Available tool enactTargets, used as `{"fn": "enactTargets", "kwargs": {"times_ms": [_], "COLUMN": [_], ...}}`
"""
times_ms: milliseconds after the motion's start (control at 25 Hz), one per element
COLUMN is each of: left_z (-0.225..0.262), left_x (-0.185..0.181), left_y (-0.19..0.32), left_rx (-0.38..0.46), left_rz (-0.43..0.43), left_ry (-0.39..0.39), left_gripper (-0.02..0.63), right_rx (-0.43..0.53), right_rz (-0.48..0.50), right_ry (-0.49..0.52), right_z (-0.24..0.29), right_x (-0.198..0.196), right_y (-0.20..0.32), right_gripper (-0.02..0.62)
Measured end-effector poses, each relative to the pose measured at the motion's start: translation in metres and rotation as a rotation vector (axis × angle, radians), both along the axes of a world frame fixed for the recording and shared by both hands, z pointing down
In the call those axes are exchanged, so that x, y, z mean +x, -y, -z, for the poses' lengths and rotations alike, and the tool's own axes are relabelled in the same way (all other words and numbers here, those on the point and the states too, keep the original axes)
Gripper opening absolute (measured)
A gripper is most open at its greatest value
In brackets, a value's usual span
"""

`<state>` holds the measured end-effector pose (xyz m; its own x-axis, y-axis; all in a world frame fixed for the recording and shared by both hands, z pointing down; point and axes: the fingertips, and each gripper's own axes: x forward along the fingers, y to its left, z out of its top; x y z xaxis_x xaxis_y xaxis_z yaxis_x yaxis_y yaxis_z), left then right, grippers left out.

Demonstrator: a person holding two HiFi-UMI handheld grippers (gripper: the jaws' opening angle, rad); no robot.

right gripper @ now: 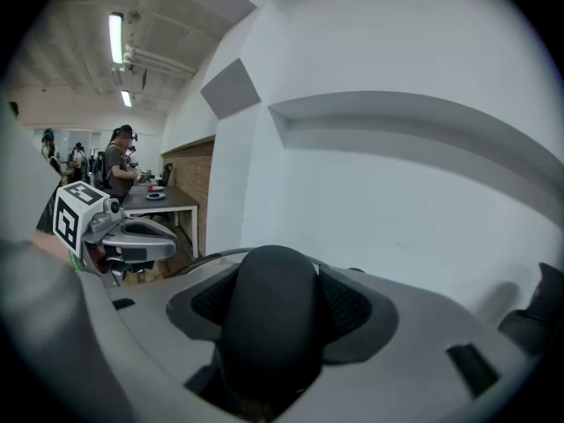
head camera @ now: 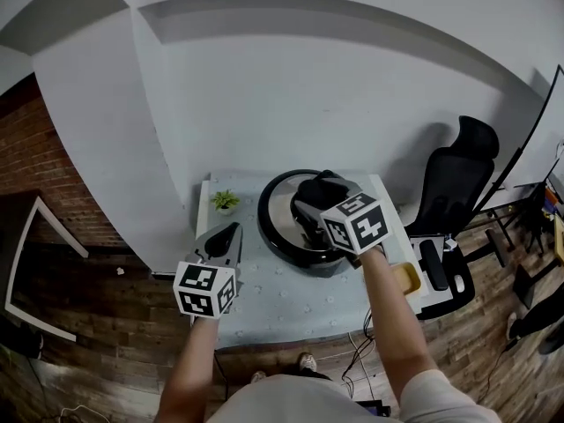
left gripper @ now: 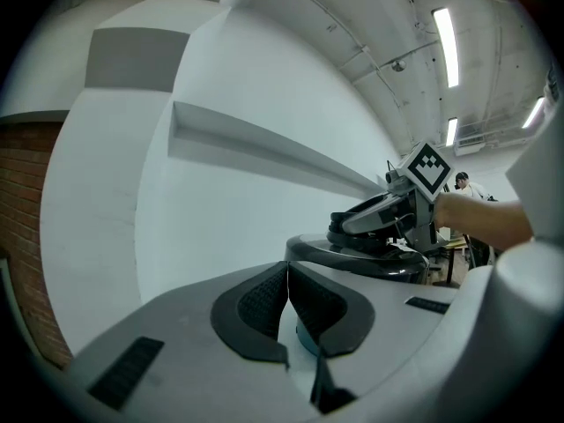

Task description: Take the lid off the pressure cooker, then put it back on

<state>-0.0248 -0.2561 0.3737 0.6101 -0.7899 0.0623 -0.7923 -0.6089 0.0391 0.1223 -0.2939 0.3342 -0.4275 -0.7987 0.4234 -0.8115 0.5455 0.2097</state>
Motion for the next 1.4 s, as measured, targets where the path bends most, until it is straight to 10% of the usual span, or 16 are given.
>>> {"fn": "enactTargets", "kwargs": {"times_ms": [680,1400], "left_z": [-0.027,-0.095], "left_x": [-0.142,-0.148], "left_y": [-0.041,-0.073], "left_rx": [-0.042,-0.005], "left_rz": [0.193,0.194], "left_ry": [0.018,-0.014], "left_gripper": [0.014,0.014], "right_rx": [-0.032,-0.062], "right_rz": [0.192,0.139], "right_ry": [0.031,0.042], "right_z": [-0.043,-0.173], "right_x": [-0.148,-0.162], "right_y": [-0.042,-0.057], "right_gripper": [0.273,0.273]}}
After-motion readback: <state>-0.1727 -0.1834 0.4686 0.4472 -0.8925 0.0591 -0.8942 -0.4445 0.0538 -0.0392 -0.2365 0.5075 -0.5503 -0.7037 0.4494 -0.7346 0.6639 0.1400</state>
